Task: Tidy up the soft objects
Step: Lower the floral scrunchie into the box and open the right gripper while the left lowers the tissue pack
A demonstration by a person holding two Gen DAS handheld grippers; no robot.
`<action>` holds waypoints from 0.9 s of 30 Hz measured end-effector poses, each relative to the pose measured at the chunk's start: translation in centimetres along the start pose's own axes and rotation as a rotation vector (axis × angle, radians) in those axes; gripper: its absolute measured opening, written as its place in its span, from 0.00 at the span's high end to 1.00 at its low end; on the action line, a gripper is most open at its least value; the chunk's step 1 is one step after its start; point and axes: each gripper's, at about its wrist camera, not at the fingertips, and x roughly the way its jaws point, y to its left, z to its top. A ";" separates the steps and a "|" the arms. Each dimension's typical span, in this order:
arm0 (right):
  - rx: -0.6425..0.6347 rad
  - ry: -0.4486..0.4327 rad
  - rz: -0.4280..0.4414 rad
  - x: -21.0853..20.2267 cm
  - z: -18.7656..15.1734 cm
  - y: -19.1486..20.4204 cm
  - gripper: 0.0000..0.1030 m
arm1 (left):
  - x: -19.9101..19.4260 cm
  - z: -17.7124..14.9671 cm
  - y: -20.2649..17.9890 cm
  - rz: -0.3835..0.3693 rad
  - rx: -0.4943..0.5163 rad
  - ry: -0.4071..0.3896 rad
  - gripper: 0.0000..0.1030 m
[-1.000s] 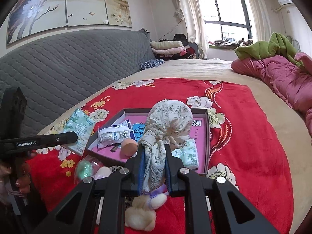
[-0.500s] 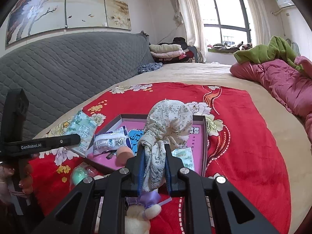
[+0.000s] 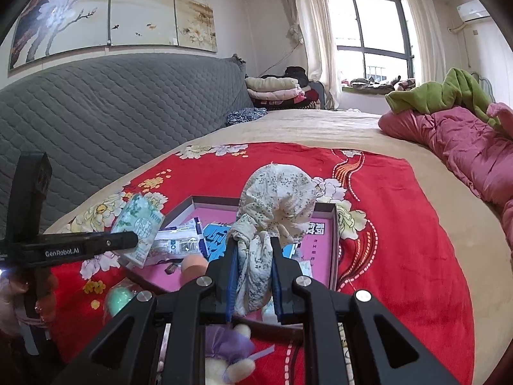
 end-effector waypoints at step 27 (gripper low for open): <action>-0.016 0.087 -0.002 4.4 -0.3 0.1 0.82 | 5.4 -0.5 0.7 0.003 -0.004 0.135 0.78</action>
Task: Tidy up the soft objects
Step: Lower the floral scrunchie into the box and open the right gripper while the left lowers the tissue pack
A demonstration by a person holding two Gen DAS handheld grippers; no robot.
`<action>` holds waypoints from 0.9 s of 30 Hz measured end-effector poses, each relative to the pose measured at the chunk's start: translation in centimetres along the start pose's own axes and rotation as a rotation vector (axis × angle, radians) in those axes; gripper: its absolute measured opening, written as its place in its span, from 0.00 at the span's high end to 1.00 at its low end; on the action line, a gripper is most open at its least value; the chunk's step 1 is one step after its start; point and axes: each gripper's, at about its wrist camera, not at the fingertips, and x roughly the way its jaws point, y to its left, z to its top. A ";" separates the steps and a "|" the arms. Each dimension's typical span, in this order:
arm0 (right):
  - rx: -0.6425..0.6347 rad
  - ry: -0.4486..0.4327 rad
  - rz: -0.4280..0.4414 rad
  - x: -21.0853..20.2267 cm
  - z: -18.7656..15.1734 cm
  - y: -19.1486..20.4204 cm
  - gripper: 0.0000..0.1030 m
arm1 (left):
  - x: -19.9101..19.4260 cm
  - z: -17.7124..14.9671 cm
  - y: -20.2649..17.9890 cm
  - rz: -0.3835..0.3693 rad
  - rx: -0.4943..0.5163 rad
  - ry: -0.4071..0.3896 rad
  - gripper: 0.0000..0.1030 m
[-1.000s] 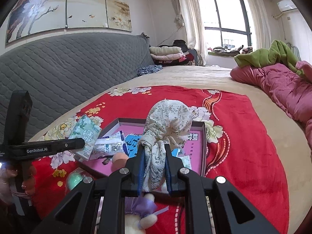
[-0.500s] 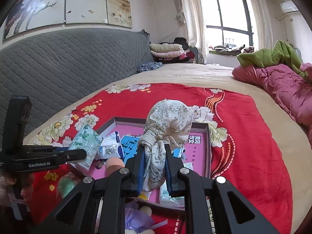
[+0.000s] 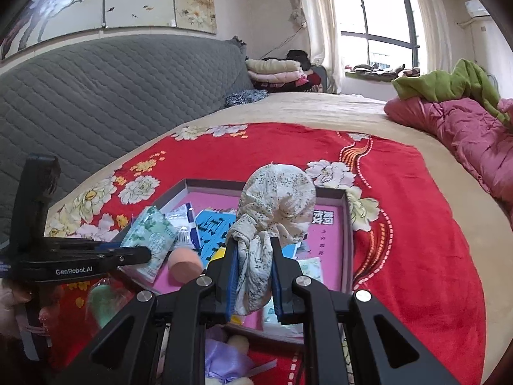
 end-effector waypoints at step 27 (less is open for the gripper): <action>-0.057 0.094 -0.045 2.2 -1.7 1.4 0.49 | 0.9 0.2 0.2 -0.015 0.002 0.022 0.77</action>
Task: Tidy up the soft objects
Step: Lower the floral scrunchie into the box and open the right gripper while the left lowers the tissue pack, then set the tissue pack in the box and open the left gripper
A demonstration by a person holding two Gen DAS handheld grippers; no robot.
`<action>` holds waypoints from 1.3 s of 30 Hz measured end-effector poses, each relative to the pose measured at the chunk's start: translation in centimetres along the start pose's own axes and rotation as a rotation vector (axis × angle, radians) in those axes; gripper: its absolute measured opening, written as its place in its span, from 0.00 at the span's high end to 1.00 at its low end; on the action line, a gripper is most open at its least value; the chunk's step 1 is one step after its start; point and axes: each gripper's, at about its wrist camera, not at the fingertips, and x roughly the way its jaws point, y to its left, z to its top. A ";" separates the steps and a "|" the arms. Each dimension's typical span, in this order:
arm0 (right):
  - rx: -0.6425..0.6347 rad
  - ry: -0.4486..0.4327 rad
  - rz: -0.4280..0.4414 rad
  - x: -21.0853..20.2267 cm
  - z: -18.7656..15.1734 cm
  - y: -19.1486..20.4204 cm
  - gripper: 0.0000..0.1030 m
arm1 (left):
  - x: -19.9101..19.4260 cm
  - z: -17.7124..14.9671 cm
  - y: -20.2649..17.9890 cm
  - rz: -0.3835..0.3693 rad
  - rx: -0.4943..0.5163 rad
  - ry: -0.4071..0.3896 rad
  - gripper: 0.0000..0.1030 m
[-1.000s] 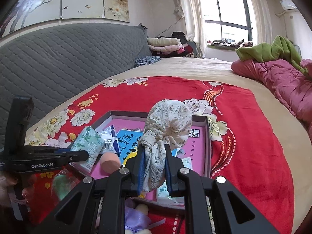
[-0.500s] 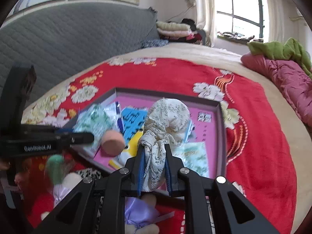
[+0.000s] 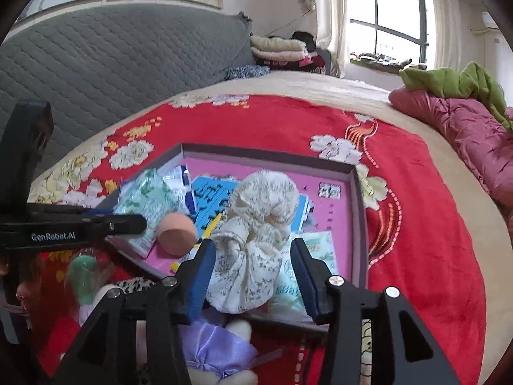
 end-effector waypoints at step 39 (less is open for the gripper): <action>-0.005 0.075 -0.107 0.9 -0.7 -2.2 0.47 | -2.6 0.2 -0.5 0.056 0.050 -0.046 0.40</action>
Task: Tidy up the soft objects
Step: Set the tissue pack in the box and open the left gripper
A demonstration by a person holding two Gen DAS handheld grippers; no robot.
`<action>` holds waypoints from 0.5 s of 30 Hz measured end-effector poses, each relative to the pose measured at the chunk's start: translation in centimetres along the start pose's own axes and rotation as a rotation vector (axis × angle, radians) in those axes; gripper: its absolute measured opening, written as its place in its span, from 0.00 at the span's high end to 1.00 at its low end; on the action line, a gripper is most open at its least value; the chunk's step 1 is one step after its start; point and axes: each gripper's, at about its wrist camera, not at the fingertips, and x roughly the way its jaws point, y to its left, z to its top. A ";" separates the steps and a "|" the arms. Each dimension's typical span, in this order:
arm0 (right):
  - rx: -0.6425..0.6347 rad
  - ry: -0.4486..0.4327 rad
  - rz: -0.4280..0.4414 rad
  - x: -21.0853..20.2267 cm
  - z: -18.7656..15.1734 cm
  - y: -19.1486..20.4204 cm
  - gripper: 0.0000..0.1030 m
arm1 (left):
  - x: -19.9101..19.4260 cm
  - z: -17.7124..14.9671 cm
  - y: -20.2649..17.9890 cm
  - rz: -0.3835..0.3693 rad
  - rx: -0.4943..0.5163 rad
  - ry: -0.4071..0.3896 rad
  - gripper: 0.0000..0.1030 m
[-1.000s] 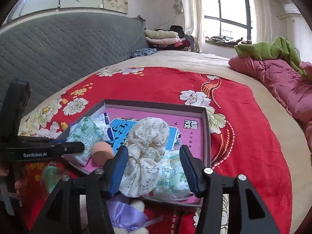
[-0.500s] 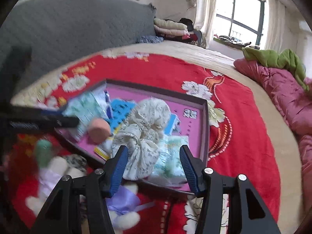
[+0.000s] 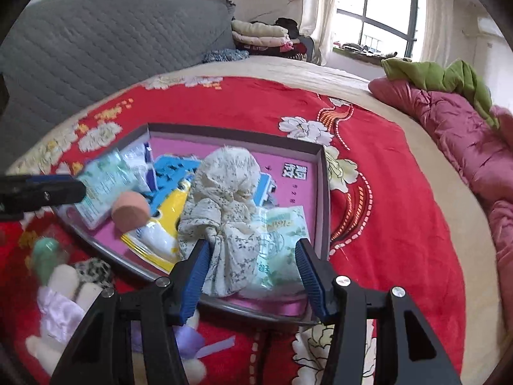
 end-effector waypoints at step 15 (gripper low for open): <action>0.039 -0.083 0.036 -2.0 0.7 -0.5 0.42 | -1.1 0.2 0.1 0.003 0.005 -0.029 0.40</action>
